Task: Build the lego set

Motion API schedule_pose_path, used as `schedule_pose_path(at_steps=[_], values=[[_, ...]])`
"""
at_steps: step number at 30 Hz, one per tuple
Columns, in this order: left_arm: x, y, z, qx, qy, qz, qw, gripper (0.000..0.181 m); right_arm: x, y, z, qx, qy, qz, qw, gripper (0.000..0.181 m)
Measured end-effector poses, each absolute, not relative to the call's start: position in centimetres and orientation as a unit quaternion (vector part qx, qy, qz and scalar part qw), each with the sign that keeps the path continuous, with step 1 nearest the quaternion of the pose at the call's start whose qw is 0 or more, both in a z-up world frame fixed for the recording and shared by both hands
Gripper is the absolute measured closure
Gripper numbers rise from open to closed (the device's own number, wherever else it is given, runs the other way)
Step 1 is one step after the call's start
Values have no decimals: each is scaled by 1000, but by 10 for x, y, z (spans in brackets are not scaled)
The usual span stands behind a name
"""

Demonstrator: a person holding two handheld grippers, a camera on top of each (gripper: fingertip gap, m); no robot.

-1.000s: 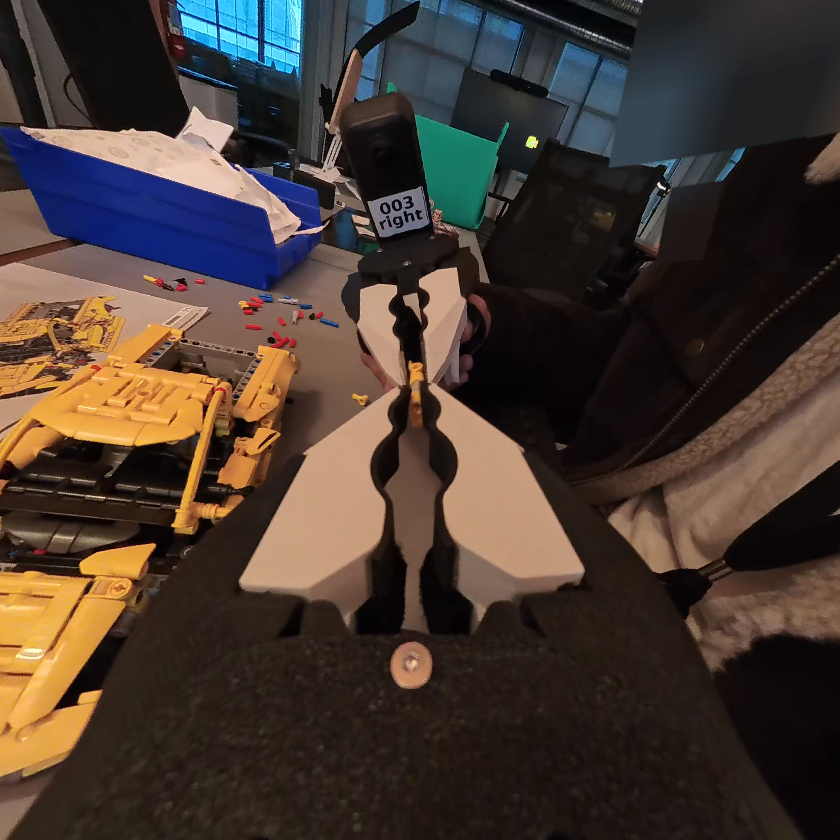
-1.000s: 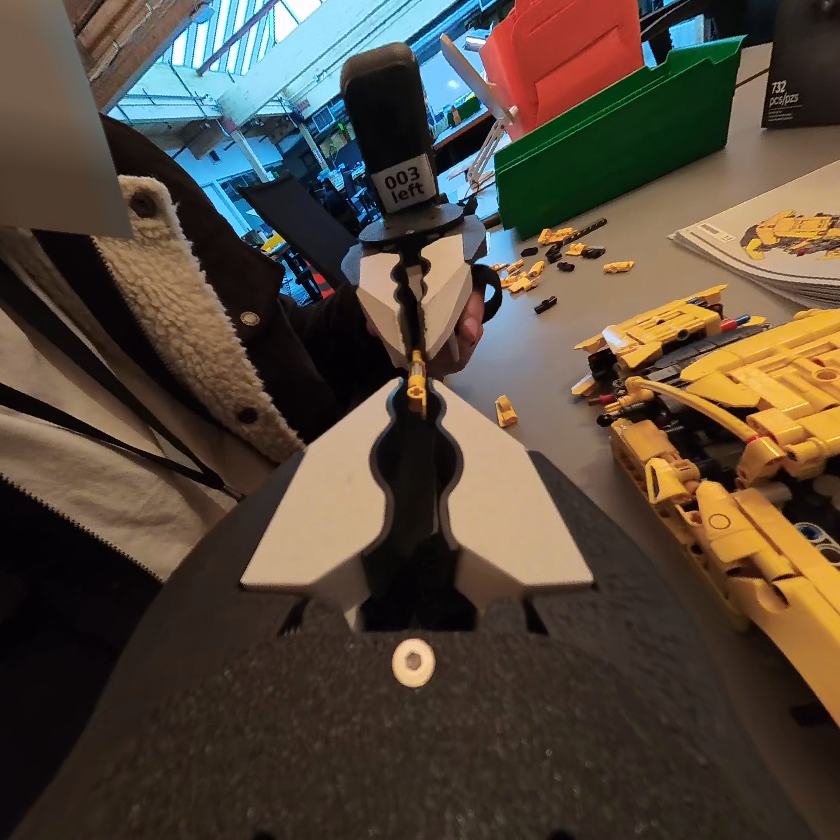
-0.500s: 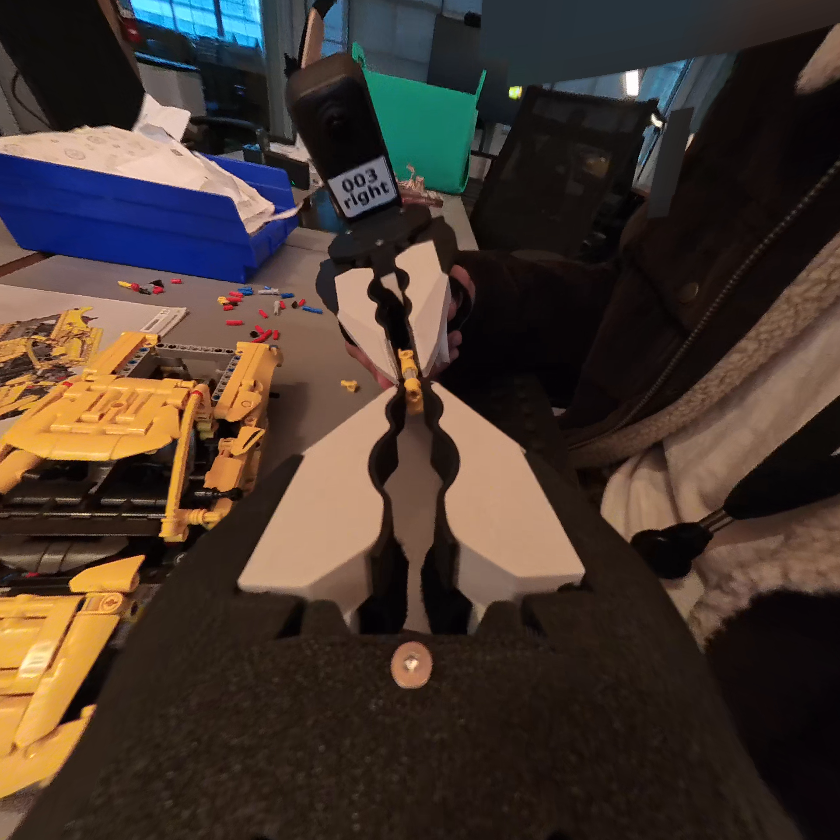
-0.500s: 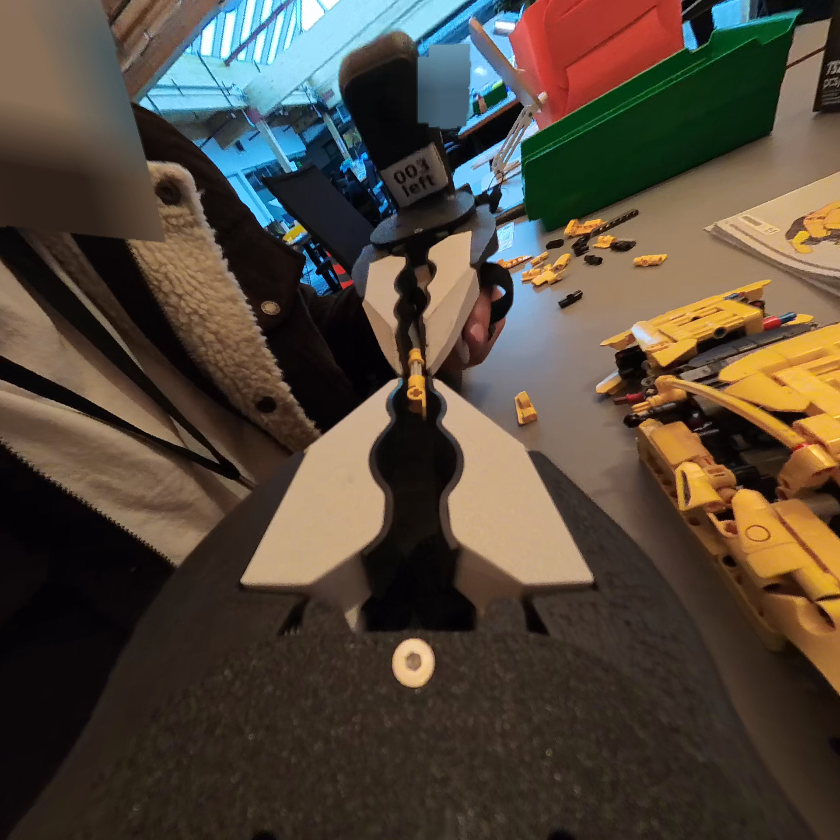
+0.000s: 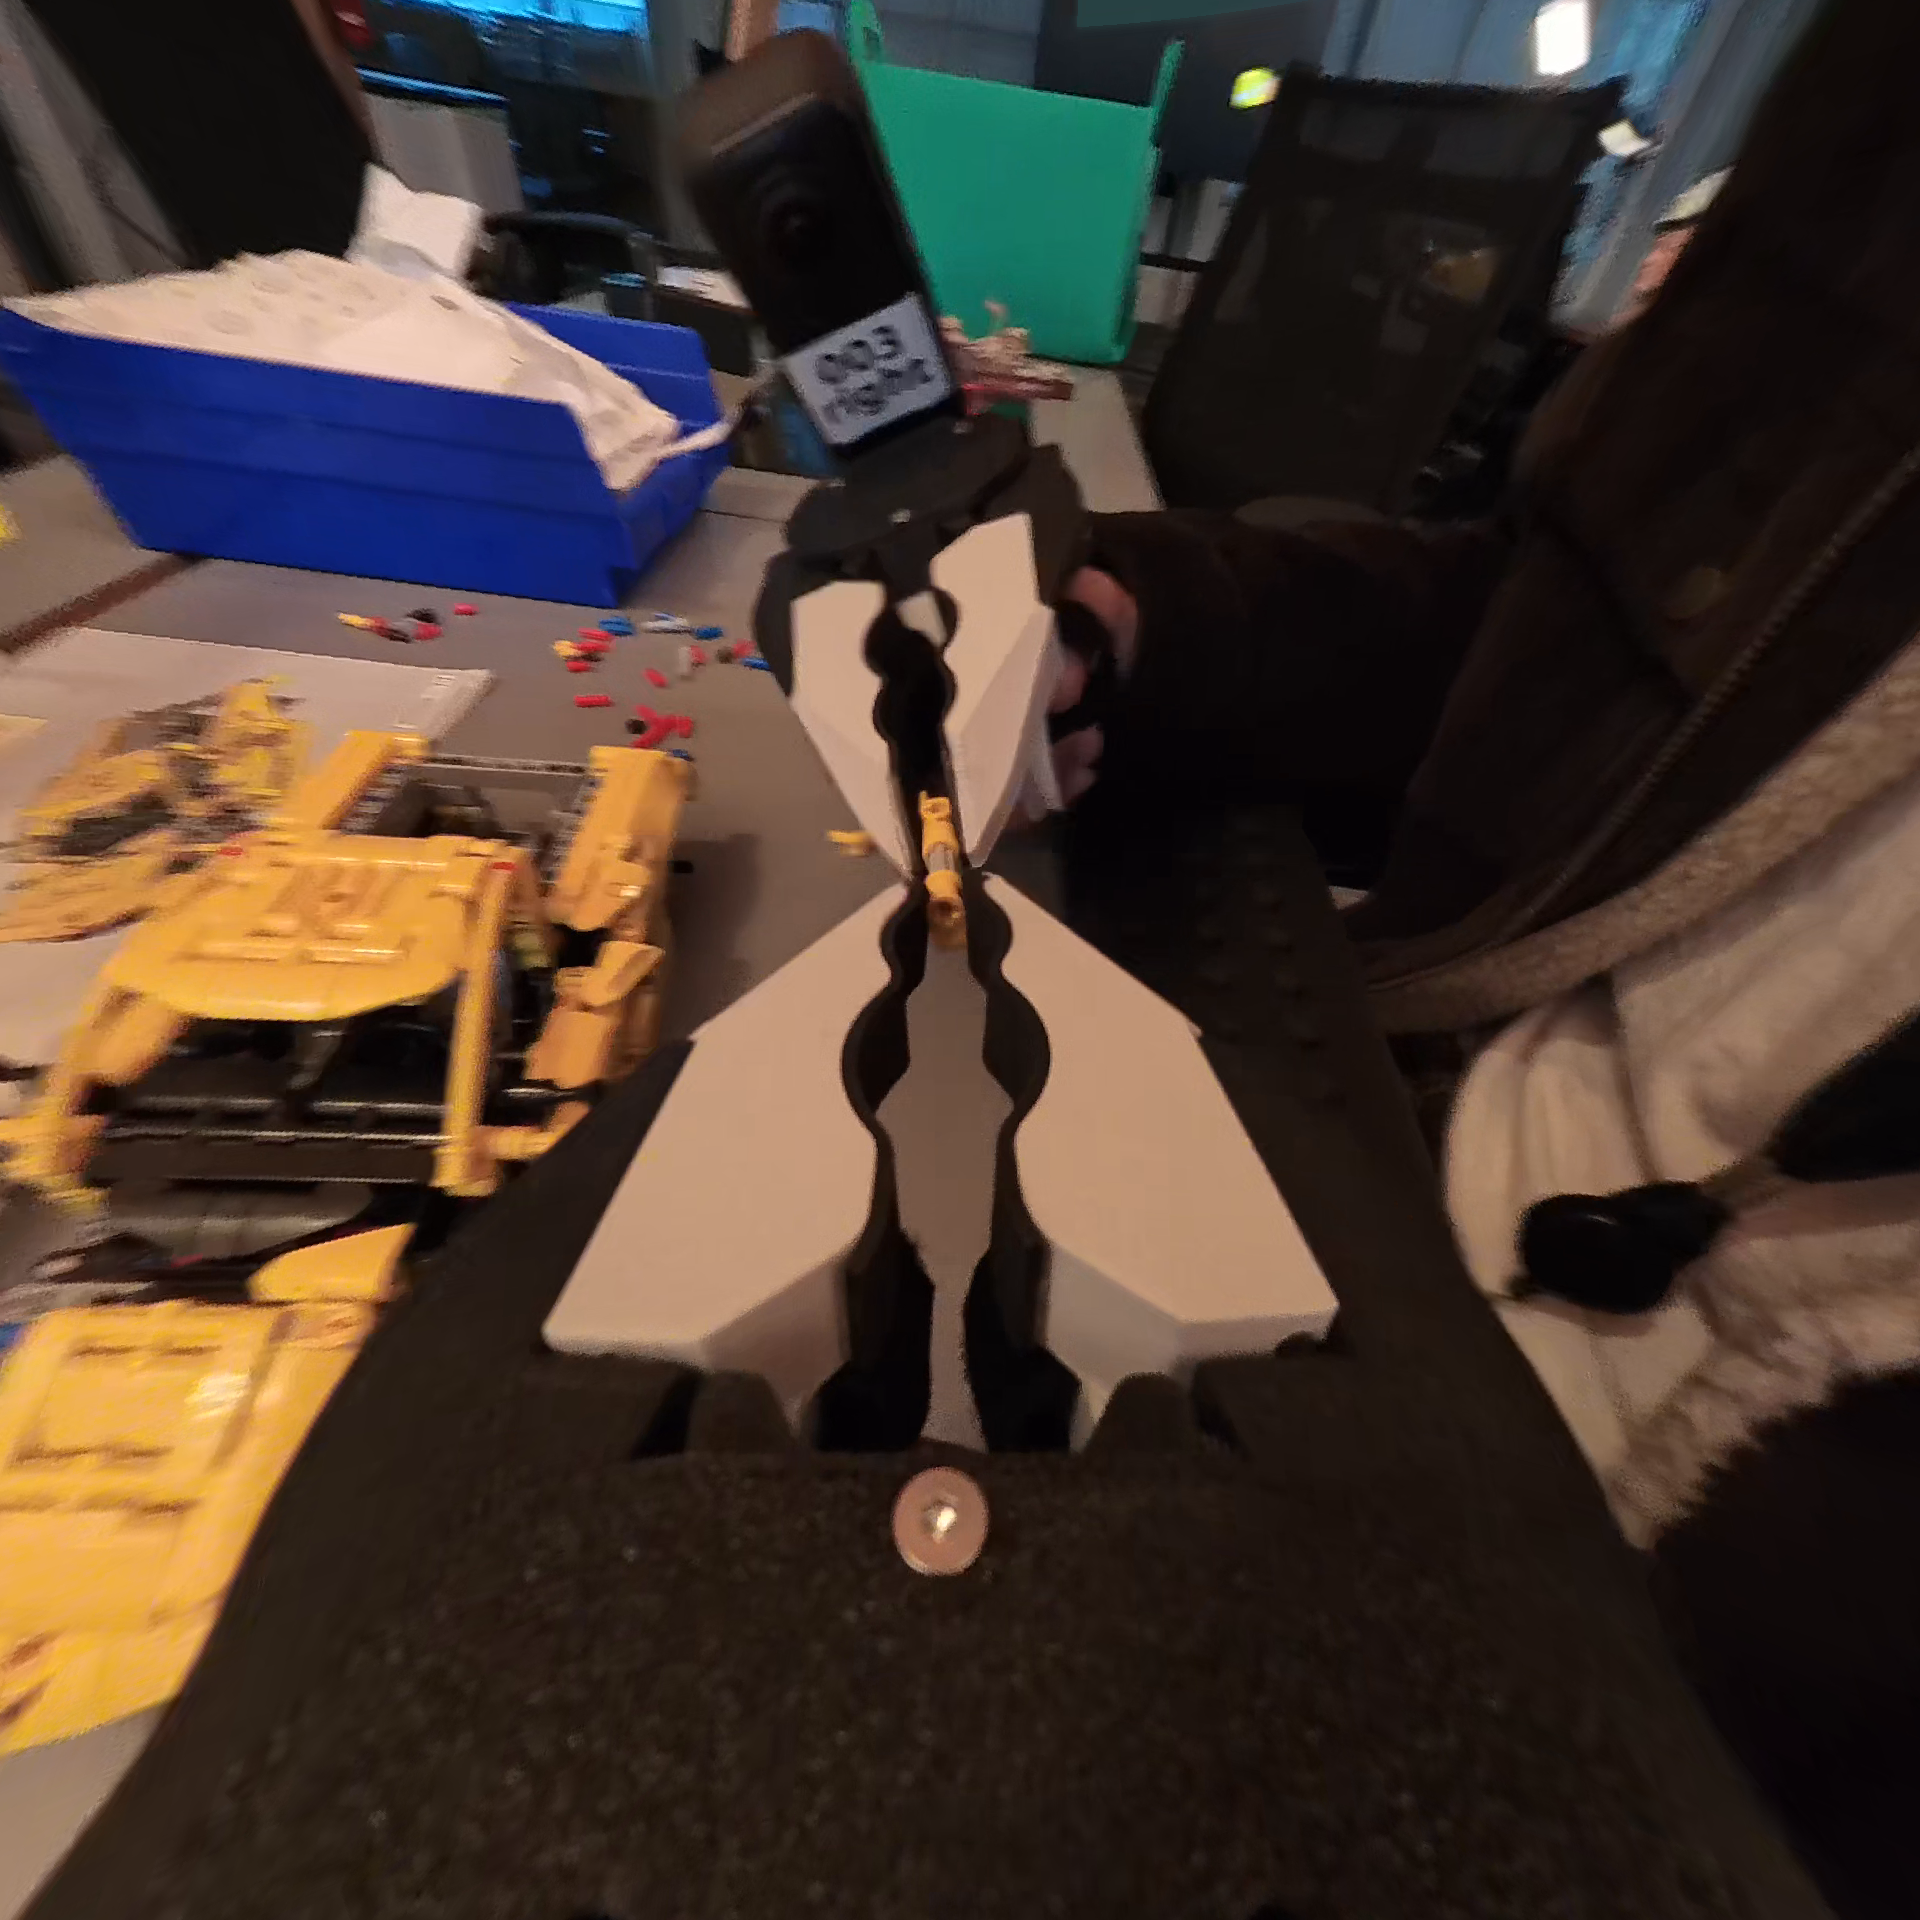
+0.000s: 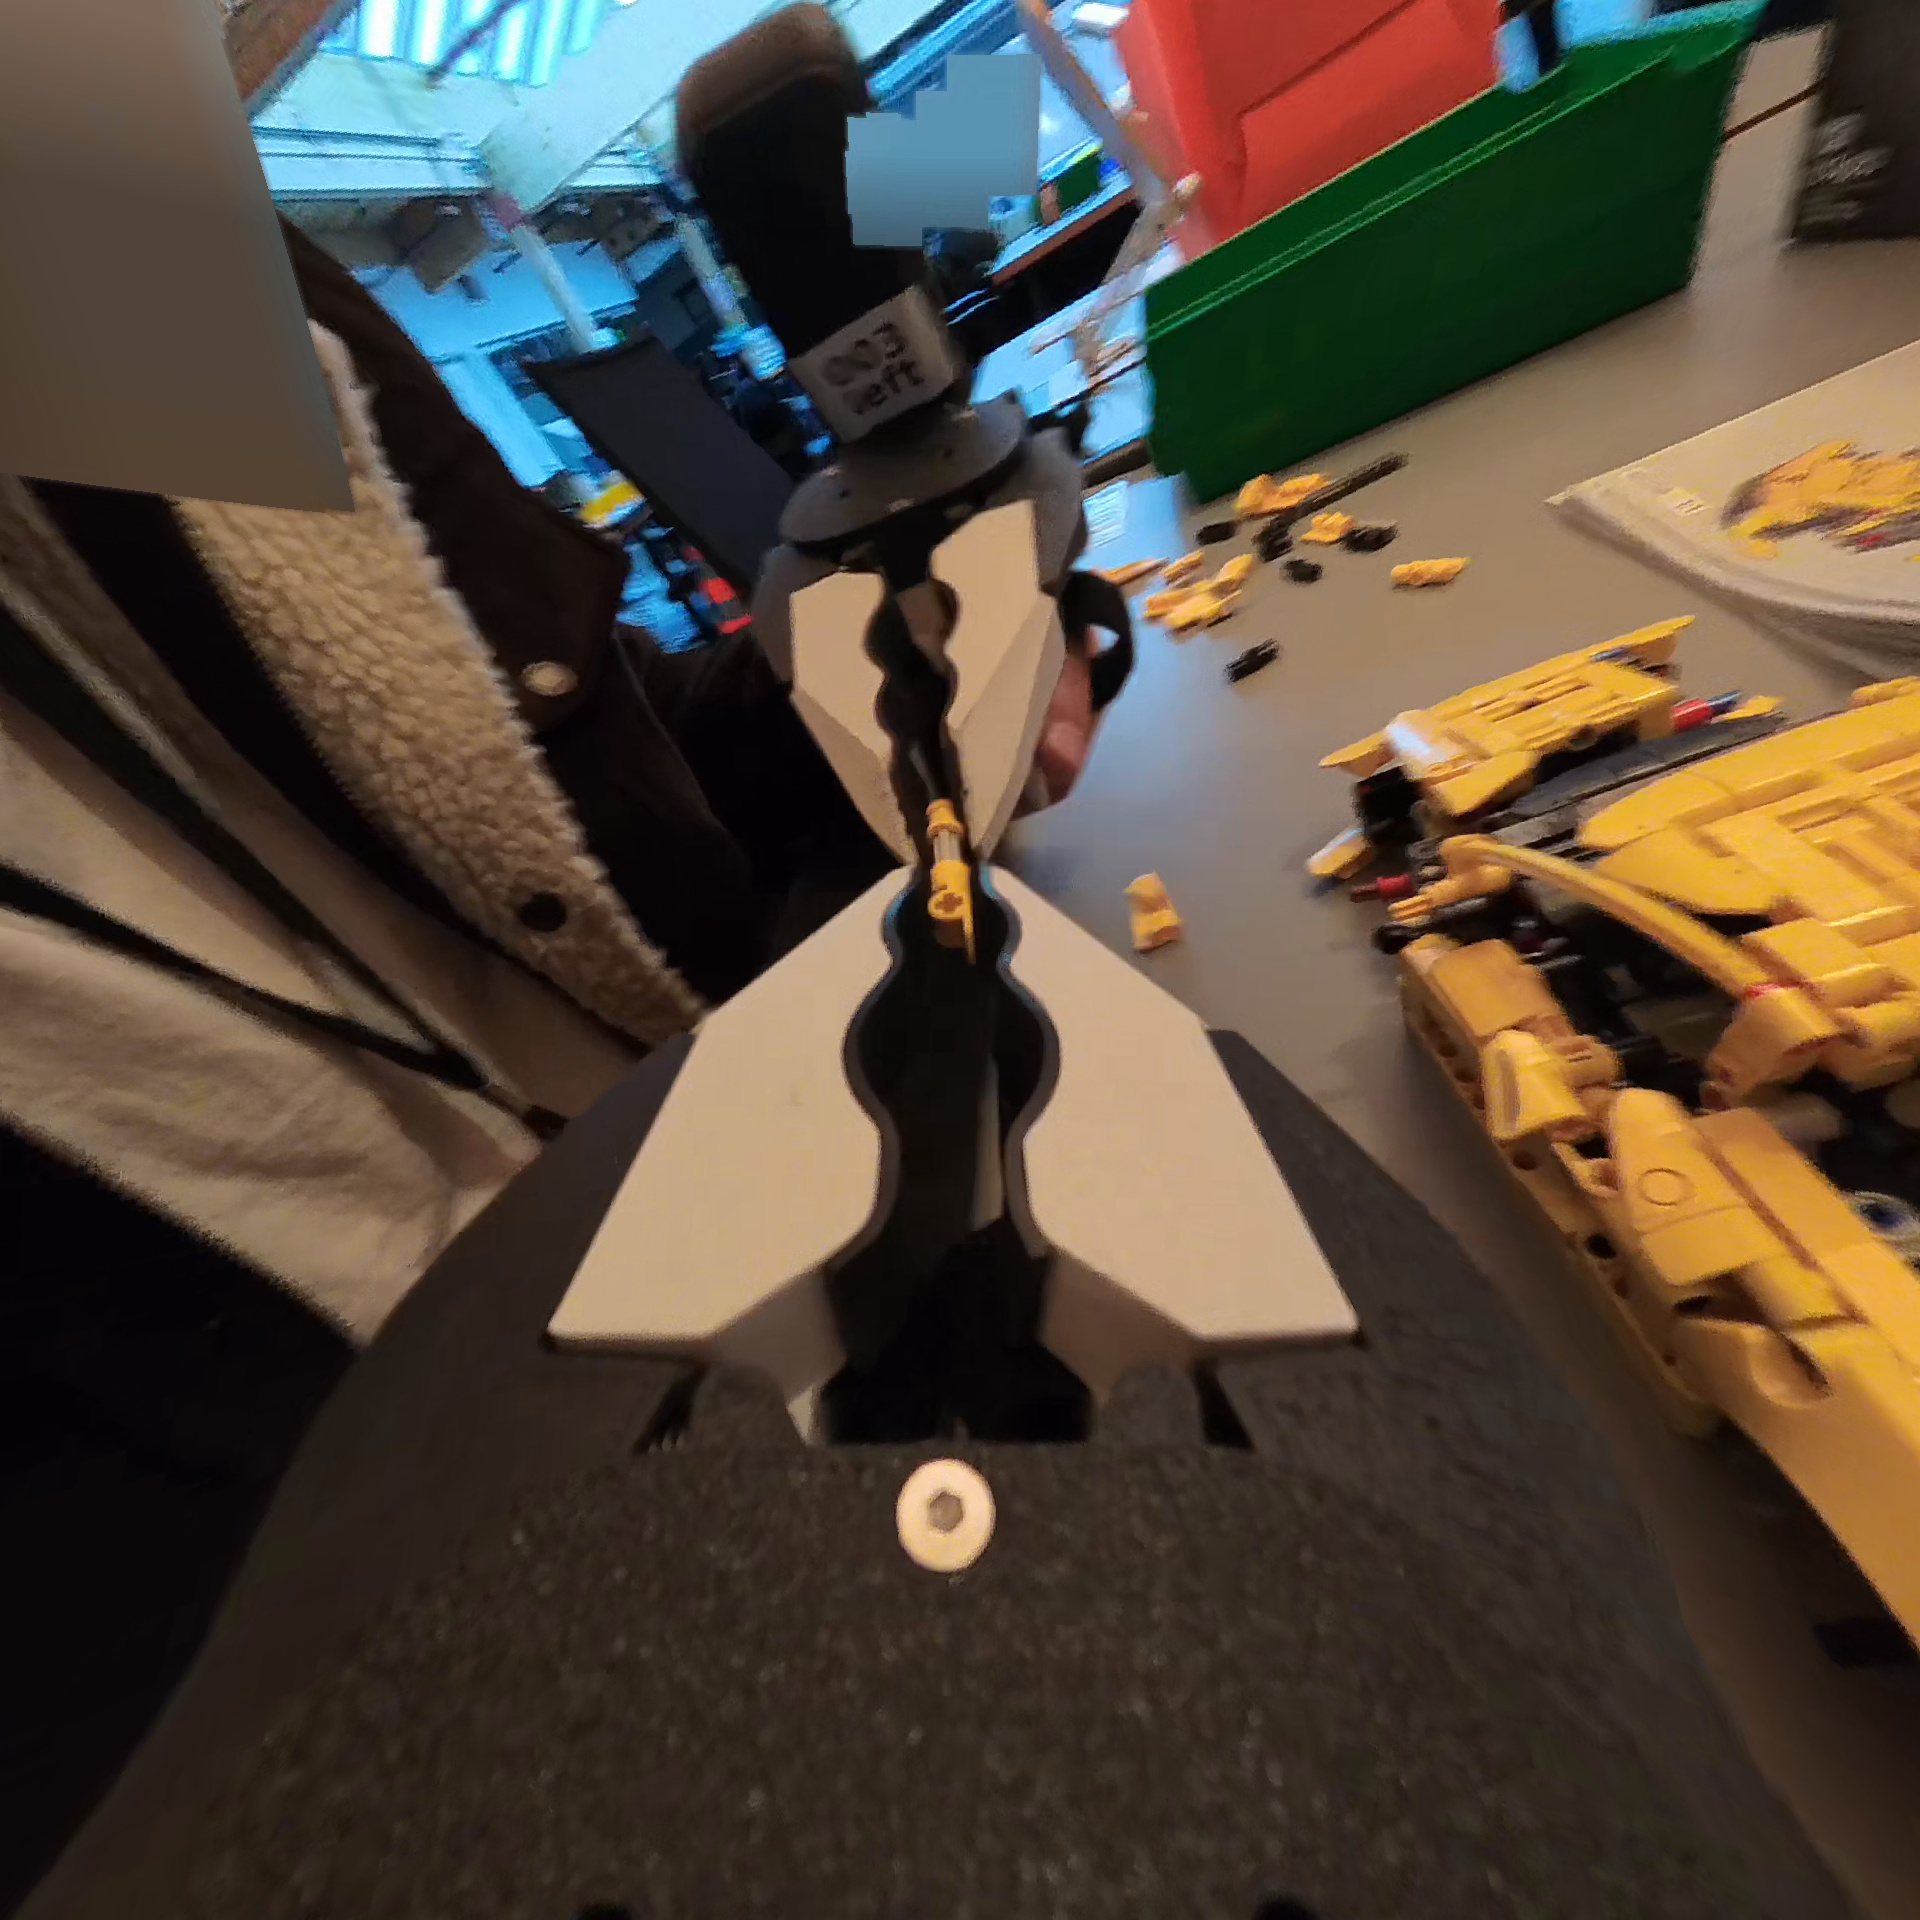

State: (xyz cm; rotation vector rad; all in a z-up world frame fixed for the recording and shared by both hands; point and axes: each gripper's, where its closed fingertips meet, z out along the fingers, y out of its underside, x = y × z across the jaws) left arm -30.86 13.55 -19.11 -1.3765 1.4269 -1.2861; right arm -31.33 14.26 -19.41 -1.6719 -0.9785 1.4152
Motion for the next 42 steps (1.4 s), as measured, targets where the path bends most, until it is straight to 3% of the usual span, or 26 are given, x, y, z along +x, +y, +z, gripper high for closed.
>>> schedule_pose_path(at_steps=[3, 5, 9, 15, 17, 19, 42], values=[[-309, 159, -192, -545, 565, -413, 462, 174, -305, 173, -191, -686, -334, 487, 425, 163], [-310, 173, -196, -549, 575, -328, 511, 174, -293, 196, -179, -702, -256, 461, 479, 139], [-312, 193, -208, -553, 592, -203, 550, 175, -305, 199, -193, -752, -194, 420, 469, 133], [-312, 193, -211, -521, 618, -121, 576, 174, -314, 202, -207, -794, -174, 351, 465, 136], [-312, 193, -209, -514, 617, -108, 586, 174, -309, 204, -203, -797, -169, 333, 474, 146], [-314, 197, -206, -515, 609, -96, 595, 175, -309, 203, -206, -807, -174, 318, 466, 138], [-309, 185, -206, -488, 619, -108, 606, 174, -319, 186, -200, -746, -210, 460, 433, 146]])
